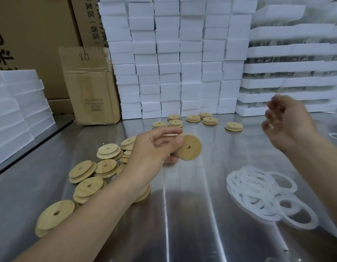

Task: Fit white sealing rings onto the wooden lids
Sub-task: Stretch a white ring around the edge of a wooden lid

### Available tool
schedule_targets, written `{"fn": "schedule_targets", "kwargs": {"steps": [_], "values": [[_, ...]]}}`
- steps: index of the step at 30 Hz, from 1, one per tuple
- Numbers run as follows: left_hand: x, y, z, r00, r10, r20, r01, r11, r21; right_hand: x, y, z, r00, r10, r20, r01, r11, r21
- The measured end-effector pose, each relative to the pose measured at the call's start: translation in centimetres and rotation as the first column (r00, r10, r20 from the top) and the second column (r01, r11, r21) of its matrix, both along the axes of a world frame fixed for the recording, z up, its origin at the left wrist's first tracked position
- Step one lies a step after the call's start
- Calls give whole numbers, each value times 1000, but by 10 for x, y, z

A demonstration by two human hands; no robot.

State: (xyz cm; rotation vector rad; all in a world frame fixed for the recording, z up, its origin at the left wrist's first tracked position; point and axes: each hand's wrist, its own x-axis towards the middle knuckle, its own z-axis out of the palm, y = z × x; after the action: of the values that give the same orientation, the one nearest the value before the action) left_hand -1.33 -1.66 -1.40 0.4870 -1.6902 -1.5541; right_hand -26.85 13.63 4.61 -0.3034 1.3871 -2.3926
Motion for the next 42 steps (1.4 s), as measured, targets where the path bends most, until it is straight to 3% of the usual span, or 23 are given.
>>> {"fn": "schedule_targets", "kwargs": {"steps": [2,4,7,9,11,15,21,25,29,34,36,42], "values": [[-1,0,0,1000,7,-2,-7,1000,-21,6,-12,-15,993,118,-2,-117,985,127],[0,0,-2,999,34,5,-34,999,-43,26,-24,-27,951,289,-115,-236,911,337],[-1,-2,-5,998,64,7,-64,997,-38,58,-31,-41,694,643,-324,-379,708,596],[-1,-2,-5,997,80,14,-80,996,-31,73,-35,-45,539,738,-405,-398,648,650],[-1,-2,-4,996,83,36,-82,996,-29,79,-38,-49,480,706,-521,-334,696,635],[-3,-1,-3,995,49,88,-47,998,-30,75,-42,-55,469,605,-643,-299,794,529],[-4,-1,-6,997,48,65,-37,986,-160,75,-43,-60,303,486,-820,-99,872,480],[-6,-1,-8,996,64,54,-51,974,-221,74,-41,-58,333,476,-814,3,863,506],[-7,-1,-9,994,104,34,-95,975,-201,76,-39,-55,386,533,-753,74,796,601],[-8,-2,-9,993,115,-9,-115,988,-100,74,-37,-49,491,592,-639,-215,793,570],[-8,-2,-7,994,109,-6,-109,991,-76,65,-35,-45,542,589,-599,-250,794,554],[-7,-1,-7,975,189,116,-174,976,-129,1,-24,-47,720,469,-512,42,706,707]]}}
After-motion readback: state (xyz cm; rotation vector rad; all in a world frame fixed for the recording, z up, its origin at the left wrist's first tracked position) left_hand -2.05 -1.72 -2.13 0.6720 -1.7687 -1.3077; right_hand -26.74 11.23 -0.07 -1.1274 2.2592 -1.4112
